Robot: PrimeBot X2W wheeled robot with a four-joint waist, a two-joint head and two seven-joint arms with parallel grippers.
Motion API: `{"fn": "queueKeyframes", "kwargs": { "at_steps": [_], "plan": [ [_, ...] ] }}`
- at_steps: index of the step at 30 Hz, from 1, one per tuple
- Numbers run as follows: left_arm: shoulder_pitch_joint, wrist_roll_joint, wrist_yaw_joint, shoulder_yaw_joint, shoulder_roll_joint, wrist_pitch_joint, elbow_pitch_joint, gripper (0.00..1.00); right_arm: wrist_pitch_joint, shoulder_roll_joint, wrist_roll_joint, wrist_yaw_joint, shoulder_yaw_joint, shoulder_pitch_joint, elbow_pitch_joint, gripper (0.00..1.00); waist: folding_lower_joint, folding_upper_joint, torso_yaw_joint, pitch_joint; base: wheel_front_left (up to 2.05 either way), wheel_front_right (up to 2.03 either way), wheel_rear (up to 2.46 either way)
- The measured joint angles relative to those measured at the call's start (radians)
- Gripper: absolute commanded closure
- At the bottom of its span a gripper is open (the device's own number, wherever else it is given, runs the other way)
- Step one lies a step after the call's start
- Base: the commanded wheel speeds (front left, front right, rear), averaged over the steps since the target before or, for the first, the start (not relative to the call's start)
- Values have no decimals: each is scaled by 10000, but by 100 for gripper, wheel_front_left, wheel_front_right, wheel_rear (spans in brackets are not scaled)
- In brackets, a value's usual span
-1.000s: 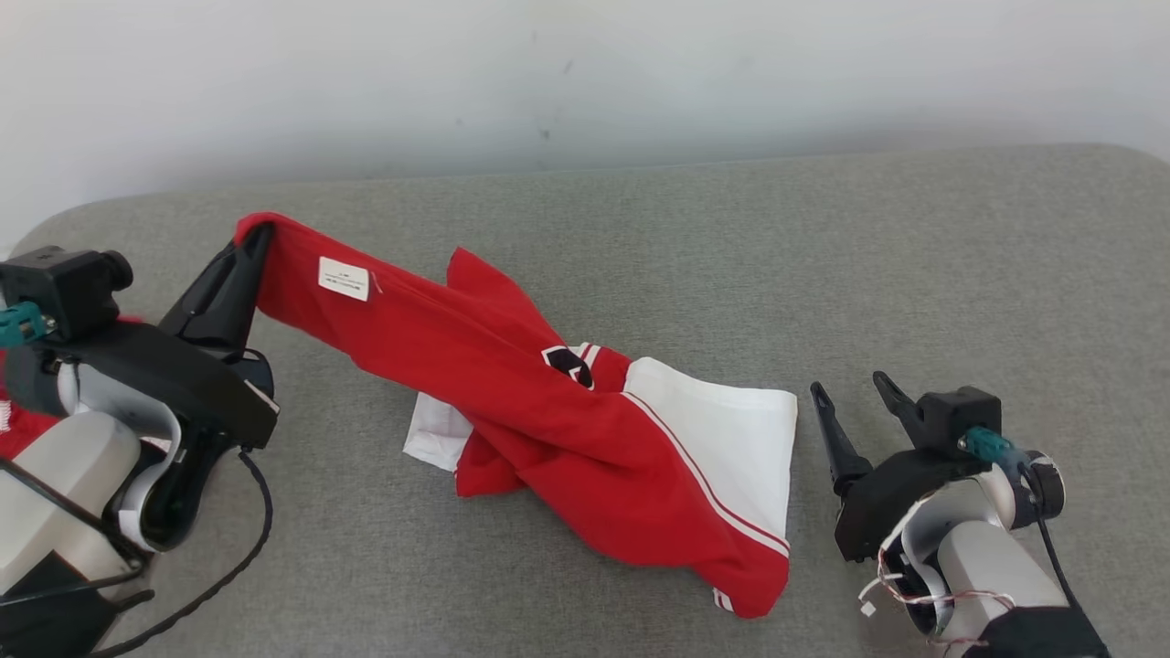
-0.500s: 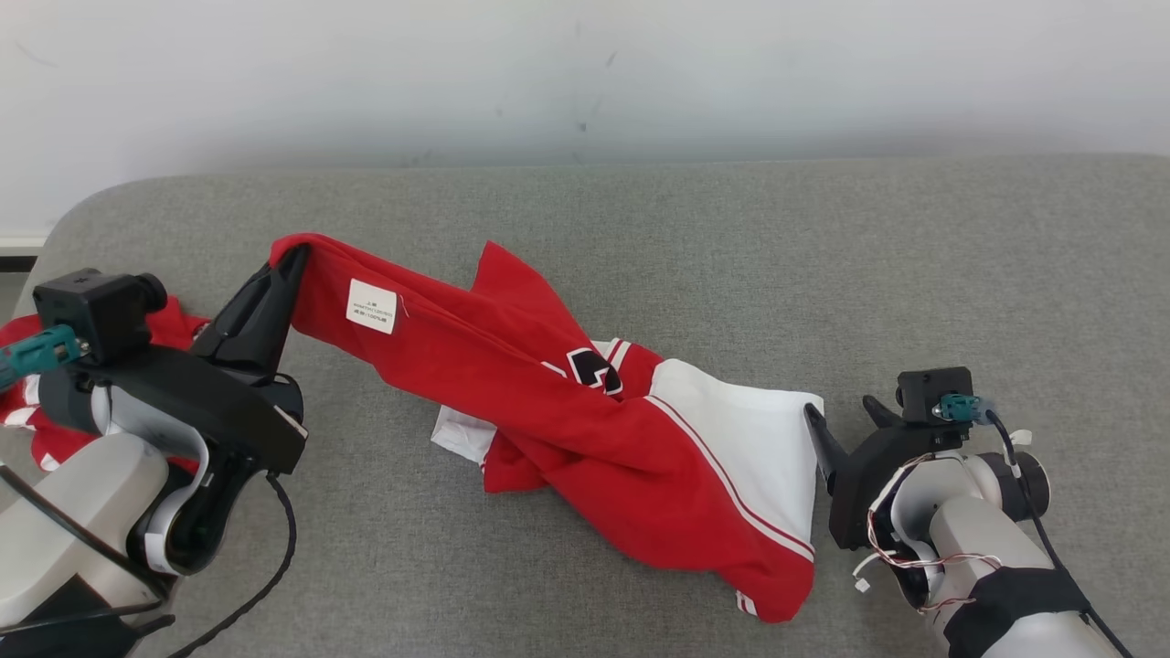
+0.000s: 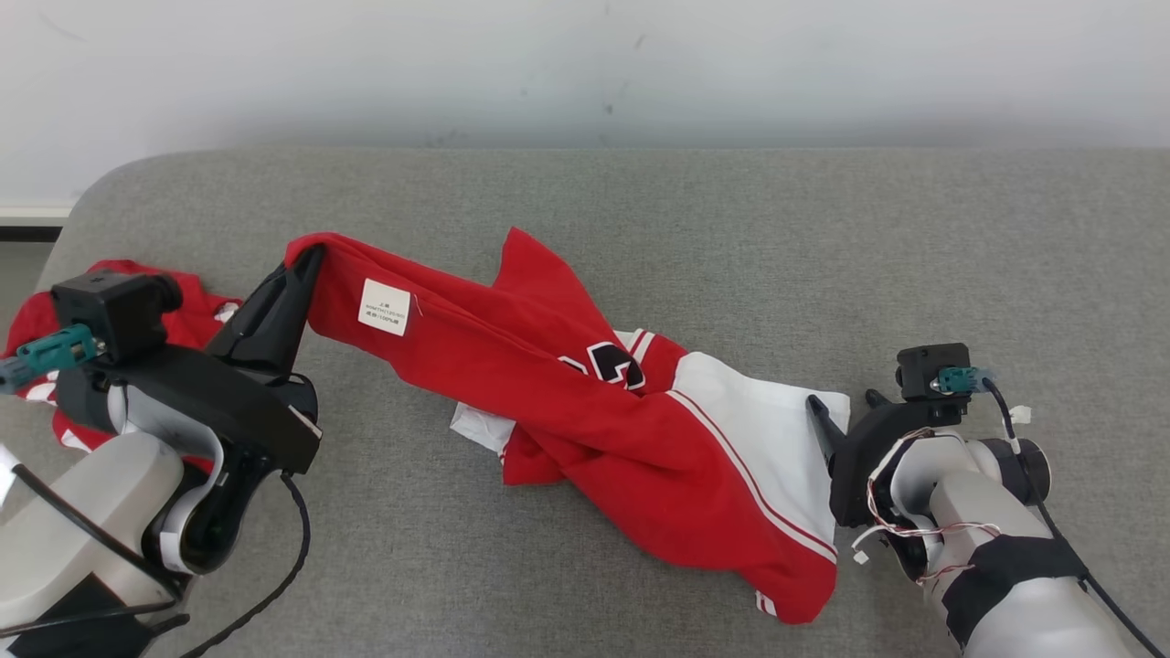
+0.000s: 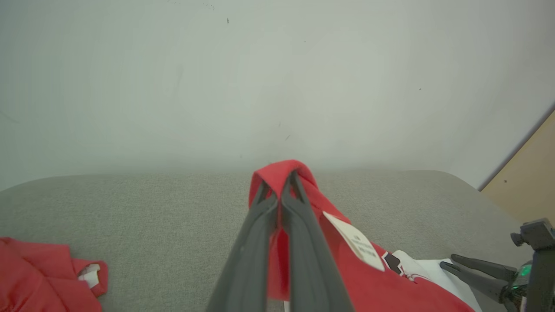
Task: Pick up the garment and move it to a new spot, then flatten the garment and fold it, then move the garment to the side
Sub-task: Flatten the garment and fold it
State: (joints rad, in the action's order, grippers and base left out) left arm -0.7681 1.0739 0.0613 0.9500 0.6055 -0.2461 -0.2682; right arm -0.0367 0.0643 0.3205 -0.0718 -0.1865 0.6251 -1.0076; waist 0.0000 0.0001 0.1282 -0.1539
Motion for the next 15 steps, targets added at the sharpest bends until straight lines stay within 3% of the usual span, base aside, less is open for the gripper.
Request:
{"fn": "queueKeyframes", "kwargs": {
  "at_steps": [3,4,6,15],
  "plan": [
    [-5,0,-10,12,-65,4,-27,100,-92,2,151,0,-38,130,-236,0,0,0,93,-38,0,0,0],
    [-3,2,-10,12,-67,4,-42,100,-180,6,190,0,-77,196,-311,48,0,0,123,-47,0,0,0],
    [-4,2,-10,4,-58,4,-56,100,-274,10,221,-4,-146,281,-416,100,-1,-1,162,-65,0,0,0],
    [37,98,-94,-119,86,4,-293,100,-424,-10,663,-79,-608,605,-566,100,0,-2,107,-78,0,0,0]
  ]
}}
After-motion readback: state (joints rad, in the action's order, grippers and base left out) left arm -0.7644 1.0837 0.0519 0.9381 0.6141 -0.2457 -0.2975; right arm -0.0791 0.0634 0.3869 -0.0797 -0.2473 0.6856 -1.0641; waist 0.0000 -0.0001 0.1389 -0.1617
